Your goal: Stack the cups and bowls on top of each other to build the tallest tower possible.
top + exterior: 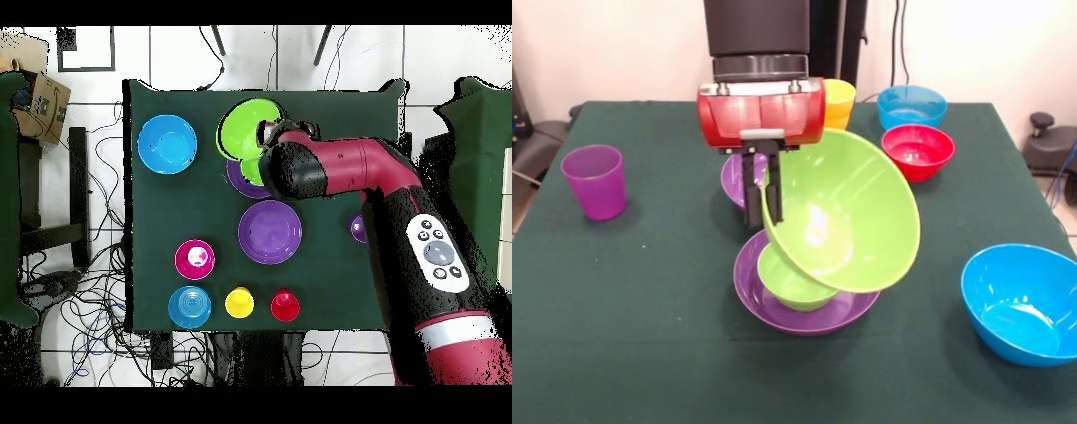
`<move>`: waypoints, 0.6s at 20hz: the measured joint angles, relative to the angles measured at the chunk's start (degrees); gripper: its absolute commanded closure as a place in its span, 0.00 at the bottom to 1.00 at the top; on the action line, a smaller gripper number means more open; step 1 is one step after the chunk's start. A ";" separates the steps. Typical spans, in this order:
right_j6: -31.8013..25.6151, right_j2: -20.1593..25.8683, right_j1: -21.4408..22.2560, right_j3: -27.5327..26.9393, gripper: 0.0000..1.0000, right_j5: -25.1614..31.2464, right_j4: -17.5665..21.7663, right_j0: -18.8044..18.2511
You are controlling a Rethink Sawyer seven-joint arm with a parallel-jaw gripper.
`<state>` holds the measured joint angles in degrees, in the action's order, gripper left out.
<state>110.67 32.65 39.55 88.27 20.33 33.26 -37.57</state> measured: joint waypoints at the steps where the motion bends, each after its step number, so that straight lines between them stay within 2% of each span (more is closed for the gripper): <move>1: 0.00 0.07 0.11 0.04 1.00 -1.92 0.56 -0.17; 2: 0.00 0.40 0.31 0.12 1.00 -5.69 1.19 -0.82; 5: 0.00 1.28 0.37 0.17 1.00 -8.16 1.19 -2.22; 12: 0.00 3.51 0.56 0.72 1.00 -8.16 1.20 -5.25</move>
<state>110.67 36.16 40.11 88.99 12.17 34.46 -42.83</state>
